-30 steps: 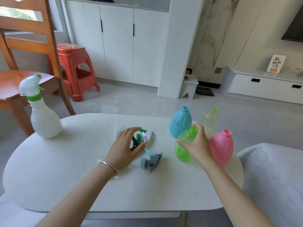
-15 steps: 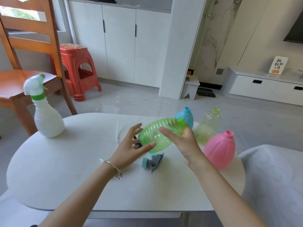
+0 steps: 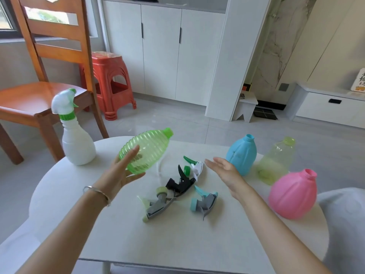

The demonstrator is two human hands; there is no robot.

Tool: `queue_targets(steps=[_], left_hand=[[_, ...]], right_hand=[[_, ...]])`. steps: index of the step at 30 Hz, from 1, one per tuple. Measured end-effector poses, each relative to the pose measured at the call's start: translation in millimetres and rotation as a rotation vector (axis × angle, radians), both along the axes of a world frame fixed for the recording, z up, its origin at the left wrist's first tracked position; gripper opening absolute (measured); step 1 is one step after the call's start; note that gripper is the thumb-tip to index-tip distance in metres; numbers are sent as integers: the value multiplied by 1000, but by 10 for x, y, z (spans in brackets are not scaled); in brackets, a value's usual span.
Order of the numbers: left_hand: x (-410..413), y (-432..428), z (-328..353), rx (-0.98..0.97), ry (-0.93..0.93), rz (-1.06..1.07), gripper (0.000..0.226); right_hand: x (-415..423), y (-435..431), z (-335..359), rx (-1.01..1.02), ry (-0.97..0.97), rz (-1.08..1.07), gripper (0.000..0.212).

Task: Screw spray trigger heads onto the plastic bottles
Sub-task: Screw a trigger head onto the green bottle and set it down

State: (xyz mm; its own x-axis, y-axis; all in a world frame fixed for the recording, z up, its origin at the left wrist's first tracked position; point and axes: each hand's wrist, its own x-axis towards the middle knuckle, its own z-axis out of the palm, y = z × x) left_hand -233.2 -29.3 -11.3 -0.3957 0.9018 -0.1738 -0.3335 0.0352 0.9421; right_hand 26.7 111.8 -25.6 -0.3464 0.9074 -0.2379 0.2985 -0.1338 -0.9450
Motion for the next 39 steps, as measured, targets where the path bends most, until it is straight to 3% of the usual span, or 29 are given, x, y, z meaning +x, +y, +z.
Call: queue_targets(steps=[3, 11, 16, 22, 28, 31, 39], left_hand=[[-150, 2, -68, -15, 4, -3, 85], [-233, 34, -157, -29, 1, -35, 62], [-244, 52, -154, 0, -8, -17, 50], [-215, 23, -90, 18, 37, -21, 50], [-151, -22, -18, 14, 101, -35, 85], [-113, -20, 14, 22, 98, -37, 84], [-53, -29, 72, 40, 101, -34, 80]], right_hand=[[-138, 129, -155, 53, -66, 39, 78], [-305, 359, -313, 244, -425, 174, 76], [-347, 329, -336, 290, -483, 169, 60], [-286, 241, -276, 291, -577, 165, 66], [-245, 160, -283, 180, -509, 127, 58], [-223, 120, -255, 154, -415, 130, 43], [6, 10, 91, 140, -22, -13, 31]])
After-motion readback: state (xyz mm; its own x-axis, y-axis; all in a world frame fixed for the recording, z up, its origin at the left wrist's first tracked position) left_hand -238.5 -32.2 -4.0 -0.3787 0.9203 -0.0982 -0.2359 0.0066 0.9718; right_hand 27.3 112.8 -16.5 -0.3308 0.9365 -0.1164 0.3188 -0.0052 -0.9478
